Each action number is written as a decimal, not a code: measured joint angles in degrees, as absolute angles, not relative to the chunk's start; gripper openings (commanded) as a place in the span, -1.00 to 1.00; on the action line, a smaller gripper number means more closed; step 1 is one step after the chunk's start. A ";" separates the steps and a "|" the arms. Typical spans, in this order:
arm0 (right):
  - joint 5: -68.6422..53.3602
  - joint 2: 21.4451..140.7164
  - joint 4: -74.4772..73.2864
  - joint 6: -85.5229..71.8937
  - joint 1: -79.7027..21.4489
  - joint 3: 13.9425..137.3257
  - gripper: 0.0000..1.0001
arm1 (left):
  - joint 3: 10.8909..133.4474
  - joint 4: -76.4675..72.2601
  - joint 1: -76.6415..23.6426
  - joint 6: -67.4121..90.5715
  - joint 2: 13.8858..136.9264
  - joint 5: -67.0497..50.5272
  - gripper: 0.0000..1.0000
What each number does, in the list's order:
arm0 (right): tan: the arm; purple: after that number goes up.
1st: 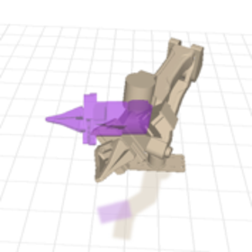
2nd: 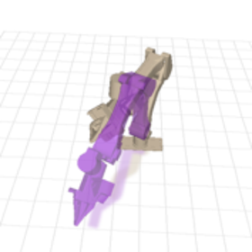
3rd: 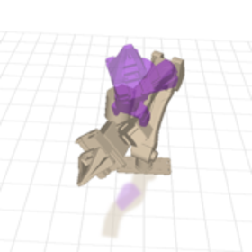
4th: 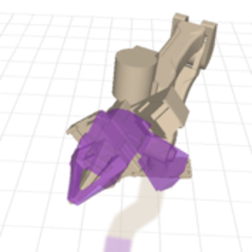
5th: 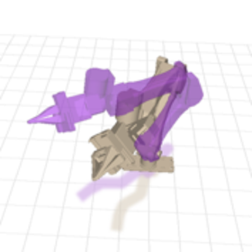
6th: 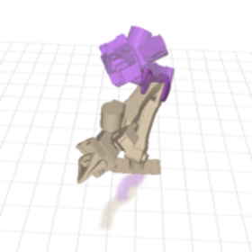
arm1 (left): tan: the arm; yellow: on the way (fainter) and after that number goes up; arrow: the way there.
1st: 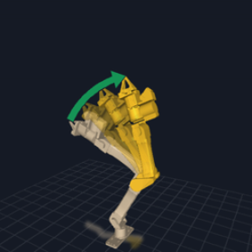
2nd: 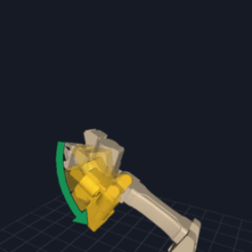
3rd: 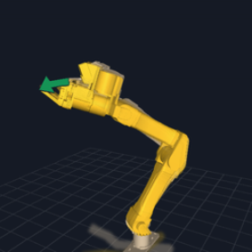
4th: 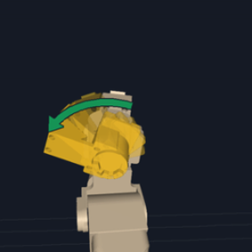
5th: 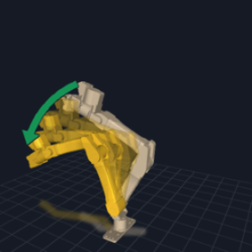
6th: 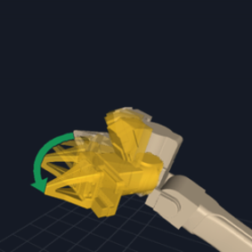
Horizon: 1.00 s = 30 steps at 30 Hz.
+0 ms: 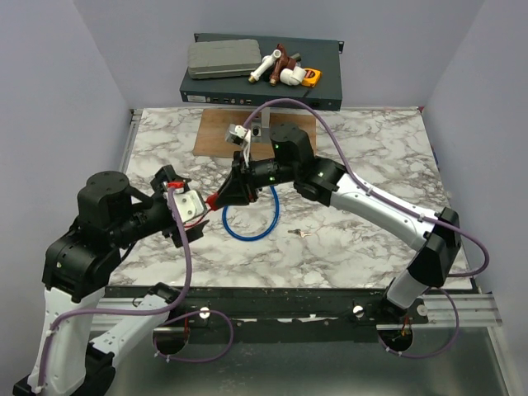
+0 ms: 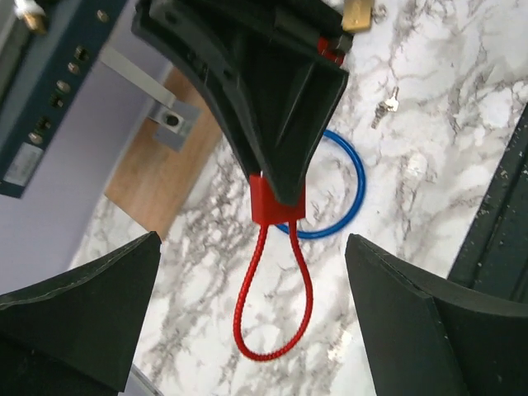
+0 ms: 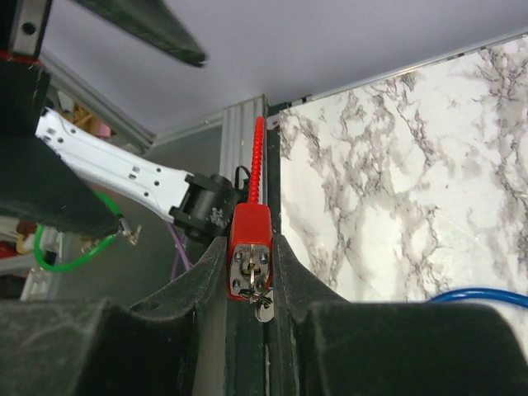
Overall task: Unlock with the key
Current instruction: Unlock the lock.
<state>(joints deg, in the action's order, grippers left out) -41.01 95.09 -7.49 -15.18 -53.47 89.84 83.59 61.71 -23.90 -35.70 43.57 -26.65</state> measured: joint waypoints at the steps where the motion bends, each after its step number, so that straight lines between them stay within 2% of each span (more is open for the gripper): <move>1: -41.01 94.70 -8.71 -13.43 -53.47 89.84 -0.75 | 83.59 63.22 -23.07 -35.75 44.16 -27.20 0.84; 5: -40.69 93.01 -12.80 -7.46 -53.47 90.54 -0.76 | 88.92 67.90 -17.78 -35.51 49.17 -30.26 0.82; 7: -39.90 92.12 -13.72 -5.48 -53.49 91.05 -0.76 | 98.30 68.36 -12.36 -33.28 54.50 -33.17 0.84; 13: -37.52 88.29 -13.06 -3.86 -53.47 90.76 -0.75 | 115.15 60.77 -5.50 -22.28 63.18 -35.64 0.85; 16: -36.49 86.41 -11.92 -3.92 -53.47 89.36 -0.75 | 118.43 58.41 -0.49 -16.78 65.17 -36.47 0.94; 19: -35.83 85.19 -10.48 -4.14 -53.47 87.74 -0.75 | 116.33 56.77 8.32 -12.14 65.10 -40.10 0.97; 21: -35.64 85.06 -10.00 -4.32 -53.47 87.13 -0.75 | 111.07 55.22 17.98 -8.78 64.88 -46.28 0.97; 24: -35.55 85.06 -9.89 -4.43 -53.47 86.41 -0.75 | 102.15 55.35 27.07 -8.19 65.36 -54.11 0.97; 30: -35.20 85.06 -9.89 -4.43 -53.43 86.06 -0.72 | 82.41 60.60 30.52 -17.04 61.76 -61.78 0.97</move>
